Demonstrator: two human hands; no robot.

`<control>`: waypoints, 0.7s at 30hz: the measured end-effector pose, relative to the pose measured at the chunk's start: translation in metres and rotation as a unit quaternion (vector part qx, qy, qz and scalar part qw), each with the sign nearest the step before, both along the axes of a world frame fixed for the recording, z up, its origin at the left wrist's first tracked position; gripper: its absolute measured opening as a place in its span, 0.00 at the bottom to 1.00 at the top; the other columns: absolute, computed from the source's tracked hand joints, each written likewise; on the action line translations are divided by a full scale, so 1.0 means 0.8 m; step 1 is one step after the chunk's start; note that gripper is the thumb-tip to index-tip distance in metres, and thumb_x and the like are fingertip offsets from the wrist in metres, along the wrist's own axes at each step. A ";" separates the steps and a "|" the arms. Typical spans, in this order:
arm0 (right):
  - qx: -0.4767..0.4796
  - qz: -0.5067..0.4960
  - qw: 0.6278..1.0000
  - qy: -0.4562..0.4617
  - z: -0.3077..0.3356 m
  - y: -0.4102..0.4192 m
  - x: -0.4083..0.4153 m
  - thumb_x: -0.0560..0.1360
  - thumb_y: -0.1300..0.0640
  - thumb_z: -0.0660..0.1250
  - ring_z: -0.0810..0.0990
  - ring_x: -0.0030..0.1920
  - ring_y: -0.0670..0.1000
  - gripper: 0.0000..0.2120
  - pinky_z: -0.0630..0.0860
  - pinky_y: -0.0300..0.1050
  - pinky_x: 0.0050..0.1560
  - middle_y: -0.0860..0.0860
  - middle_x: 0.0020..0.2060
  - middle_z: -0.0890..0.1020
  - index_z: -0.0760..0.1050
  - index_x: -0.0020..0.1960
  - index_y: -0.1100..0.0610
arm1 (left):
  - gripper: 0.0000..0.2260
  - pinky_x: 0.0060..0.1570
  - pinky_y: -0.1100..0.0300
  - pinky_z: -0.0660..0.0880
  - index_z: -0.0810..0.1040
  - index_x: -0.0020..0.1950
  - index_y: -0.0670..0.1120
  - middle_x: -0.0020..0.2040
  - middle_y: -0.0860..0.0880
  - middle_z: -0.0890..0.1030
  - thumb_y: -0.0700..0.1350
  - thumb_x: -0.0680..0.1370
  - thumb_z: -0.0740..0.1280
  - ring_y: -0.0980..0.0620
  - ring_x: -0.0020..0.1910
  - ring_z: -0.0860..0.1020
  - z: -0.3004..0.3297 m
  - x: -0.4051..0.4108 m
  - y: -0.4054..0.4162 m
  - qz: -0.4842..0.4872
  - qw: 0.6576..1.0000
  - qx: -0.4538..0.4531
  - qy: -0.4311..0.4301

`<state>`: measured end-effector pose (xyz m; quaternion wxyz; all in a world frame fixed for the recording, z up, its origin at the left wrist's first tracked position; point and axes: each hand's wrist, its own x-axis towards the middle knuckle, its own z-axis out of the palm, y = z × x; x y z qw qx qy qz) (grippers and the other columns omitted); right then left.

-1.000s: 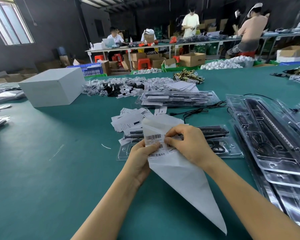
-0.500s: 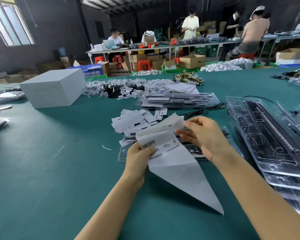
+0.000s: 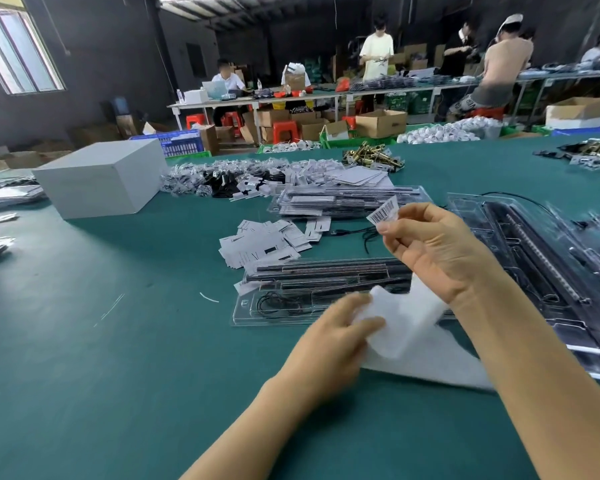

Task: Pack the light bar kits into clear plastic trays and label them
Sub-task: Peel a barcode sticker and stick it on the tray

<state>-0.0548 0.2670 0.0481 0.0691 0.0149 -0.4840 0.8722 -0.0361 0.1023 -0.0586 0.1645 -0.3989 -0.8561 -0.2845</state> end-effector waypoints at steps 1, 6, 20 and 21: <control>-0.006 0.011 1.000 0.002 0.001 -0.002 0.002 0.57 0.71 0.70 0.80 0.36 0.50 0.18 0.79 0.39 0.40 0.52 0.33 0.77 0.70 0.43 0.58 | 0.17 0.65 0.51 0.71 0.81 0.58 0.41 0.65 0.37 0.74 0.38 0.74 0.57 0.39 0.65 0.73 -0.002 0.004 0.005 -0.021 0.999 -0.037 0.015; -0.034 0.085 0.995 -0.044 -0.015 -0.022 0.000 0.58 0.72 0.70 0.81 0.35 0.49 0.14 0.77 0.37 0.38 0.56 0.37 0.81 0.74 0.40 0.60 | 0.18 0.75 0.57 0.55 0.78 0.65 0.45 0.70 0.43 0.71 0.38 0.76 0.63 0.44 0.75 0.59 -0.006 0.021 0.019 -0.094 0.991 -0.093 -0.031; -0.116 0.040 0.984 -0.132 -0.105 -0.050 -0.022 0.63 0.71 0.71 0.82 0.36 0.48 0.16 0.79 0.35 0.37 0.56 0.38 0.83 0.70 0.45 0.60 | 0.13 0.34 0.57 0.78 0.77 0.25 0.45 0.31 0.42 0.80 0.37 0.69 0.61 0.45 0.34 0.79 0.016 -0.020 -0.019 0.123 0.786 0.441 -0.416; -0.083 0.039 0.989 -0.120 -0.108 -0.053 -0.022 0.64 0.72 0.71 0.83 0.37 0.48 0.16 0.79 0.36 0.37 0.56 0.38 0.83 0.70 0.46 0.61 | 0.15 0.32 0.58 0.77 0.77 0.28 0.46 0.32 0.45 0.79 0.36 0.74 0.62 0.47 0.36 0.78 0.015 -0.027 -0.028 0.147 0.802 0.439 -0.378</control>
